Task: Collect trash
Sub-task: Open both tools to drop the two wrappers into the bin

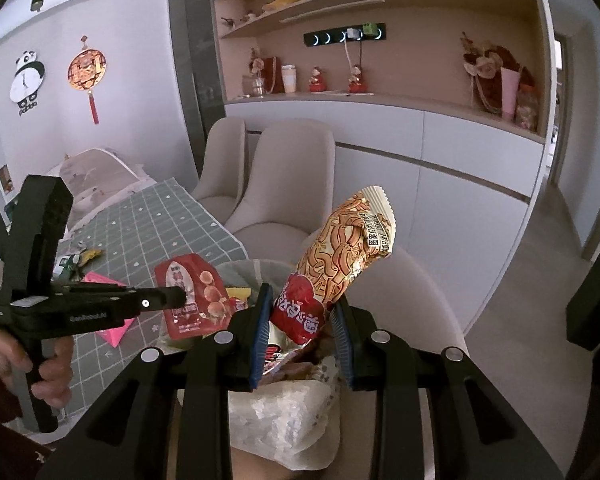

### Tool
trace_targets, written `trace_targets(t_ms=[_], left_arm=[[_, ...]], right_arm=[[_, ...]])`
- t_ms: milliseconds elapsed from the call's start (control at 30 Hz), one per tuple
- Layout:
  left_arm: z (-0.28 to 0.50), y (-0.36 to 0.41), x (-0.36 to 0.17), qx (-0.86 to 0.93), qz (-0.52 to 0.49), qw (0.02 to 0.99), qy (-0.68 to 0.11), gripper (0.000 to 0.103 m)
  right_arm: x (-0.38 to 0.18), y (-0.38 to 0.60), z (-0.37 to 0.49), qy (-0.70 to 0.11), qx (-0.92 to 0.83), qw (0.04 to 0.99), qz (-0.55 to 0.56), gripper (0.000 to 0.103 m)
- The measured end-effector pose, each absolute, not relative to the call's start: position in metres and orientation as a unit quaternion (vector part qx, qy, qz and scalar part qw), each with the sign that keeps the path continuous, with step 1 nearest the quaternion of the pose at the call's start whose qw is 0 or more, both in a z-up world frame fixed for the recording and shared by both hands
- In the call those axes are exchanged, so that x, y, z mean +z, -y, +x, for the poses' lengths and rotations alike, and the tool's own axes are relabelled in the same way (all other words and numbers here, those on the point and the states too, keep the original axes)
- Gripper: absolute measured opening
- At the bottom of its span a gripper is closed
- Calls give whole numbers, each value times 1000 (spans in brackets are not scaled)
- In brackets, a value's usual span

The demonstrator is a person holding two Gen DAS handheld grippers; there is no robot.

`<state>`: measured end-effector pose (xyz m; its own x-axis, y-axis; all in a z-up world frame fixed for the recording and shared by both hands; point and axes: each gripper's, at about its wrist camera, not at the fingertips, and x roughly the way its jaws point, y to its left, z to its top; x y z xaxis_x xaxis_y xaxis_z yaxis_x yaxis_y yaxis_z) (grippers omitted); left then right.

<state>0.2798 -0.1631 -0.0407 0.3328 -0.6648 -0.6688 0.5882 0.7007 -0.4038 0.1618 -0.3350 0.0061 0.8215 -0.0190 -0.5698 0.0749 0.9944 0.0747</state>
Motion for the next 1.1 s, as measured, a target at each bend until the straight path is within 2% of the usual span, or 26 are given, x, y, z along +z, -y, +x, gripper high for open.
trace_targets(t_ms=[233, 267, 300, 367, 533, 833, 1000, 1100], left_arm=[[283, 167, -57, -382, -61, 807, -447, 2], [285, 167, -60, -381, -64, 804, -452, 5], [287, 167, -64, -379, -66, 801, -460, 14], [291, 166, -74, -363, -70, 798, -475, 25], [292, 151, -79, -338, -88, 803, -483, 25], [284, 111, -61, -282, -73, 845, -449, 26], [279, 81, -57, -241, -67, 860, -446, 26], [278, 59, -56, -221, -75, 864, -446, 26]], right_arm=[[-1, 342, 162, -303, -20, 951, 52, 28], [-2, 343, 164, -305, -19, 951, 53, 28], [-3, 343, 164, -307, -18, 950, 54, 28], [-5, 343, 167, -310, -16, 949, 56, 28], [-14, 343, 175, -318, -6, 946, 61, 28], [-36, 320, 211, -345, 41, 935, 74, 28], [-66, 303, 251, -381, 66, 919, 80, 28], [-105, 300, 279, -431, 51, 898, 71, 28]])
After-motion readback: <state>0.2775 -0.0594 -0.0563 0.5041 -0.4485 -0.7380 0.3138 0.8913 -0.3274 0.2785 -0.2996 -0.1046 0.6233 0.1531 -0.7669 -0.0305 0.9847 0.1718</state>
